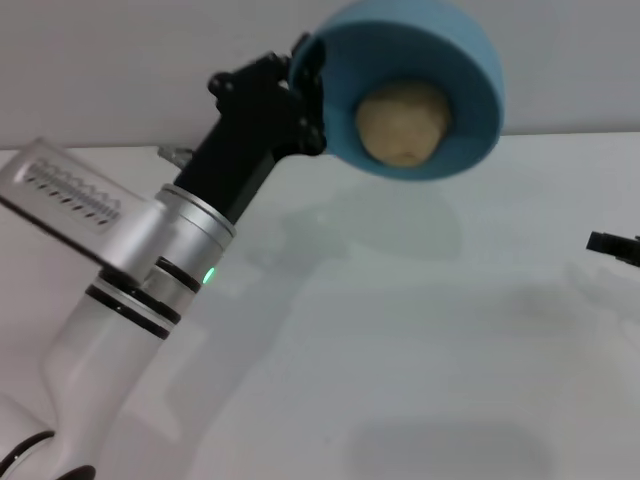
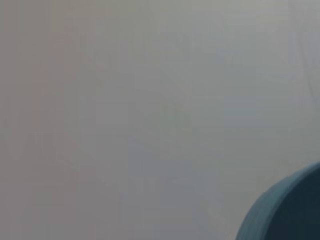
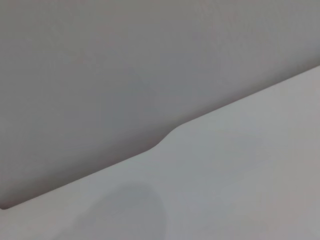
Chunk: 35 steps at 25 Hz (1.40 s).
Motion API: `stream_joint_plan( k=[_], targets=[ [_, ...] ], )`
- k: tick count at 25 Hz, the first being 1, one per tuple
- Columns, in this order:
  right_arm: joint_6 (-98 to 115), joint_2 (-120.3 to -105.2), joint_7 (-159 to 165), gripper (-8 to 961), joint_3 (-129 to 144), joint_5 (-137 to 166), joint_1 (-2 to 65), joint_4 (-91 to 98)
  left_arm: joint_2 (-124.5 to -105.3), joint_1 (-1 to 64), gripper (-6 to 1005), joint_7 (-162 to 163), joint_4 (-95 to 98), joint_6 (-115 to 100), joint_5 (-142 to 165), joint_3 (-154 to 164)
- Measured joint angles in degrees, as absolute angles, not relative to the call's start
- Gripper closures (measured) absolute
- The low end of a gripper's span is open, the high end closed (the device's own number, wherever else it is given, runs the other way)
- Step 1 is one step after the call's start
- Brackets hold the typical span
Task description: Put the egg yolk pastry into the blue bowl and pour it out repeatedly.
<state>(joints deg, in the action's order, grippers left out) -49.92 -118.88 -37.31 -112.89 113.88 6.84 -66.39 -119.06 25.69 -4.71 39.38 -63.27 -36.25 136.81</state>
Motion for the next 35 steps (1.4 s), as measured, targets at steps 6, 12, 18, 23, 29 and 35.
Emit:
stream_joint_plan(
  k=[6,12,18,23,29,35],
  targets=[
    [-49.8,-118.99,-38.1,500,-112.9,113.8,6.7,-65.8,-119.10,26.9,988,-4.7,38.7,-71.8,-39.9,139.0],
    [-49.7,-119.01,-38.2,499,-112.9,113.3,6.3,-65.7,-119.09,27.8,987,-4.6,38.8,-75.1,-40.8,140.1],
    [-49.7,-119.00,-38.2,499,-112.9,113.1,6.2,-65.7,-119.09,27.7,986,-4.6,39.0,-83.8,-44.4,143.3],
    [-49.7,-118.93,-38.2,500,-112.8,112.3,6.4,-65.6,-119.09,28.4,986,-4.0,38.7,-82.6,-45.9,143.6],
    [-49.5,-118.91,-38.2,500,-112.9,112.3,6.5,-65.6,-119.09,28.9,987,-3.9,38.8,-84.7,-46.2,144.0],
    [-49.3,-118.92,-38.4,502,-112.9,112.3,6.6,-65.6,-119.09,31.0,987,-3.8,38.3,-78.5,-46.5,143.8]
  ],
)
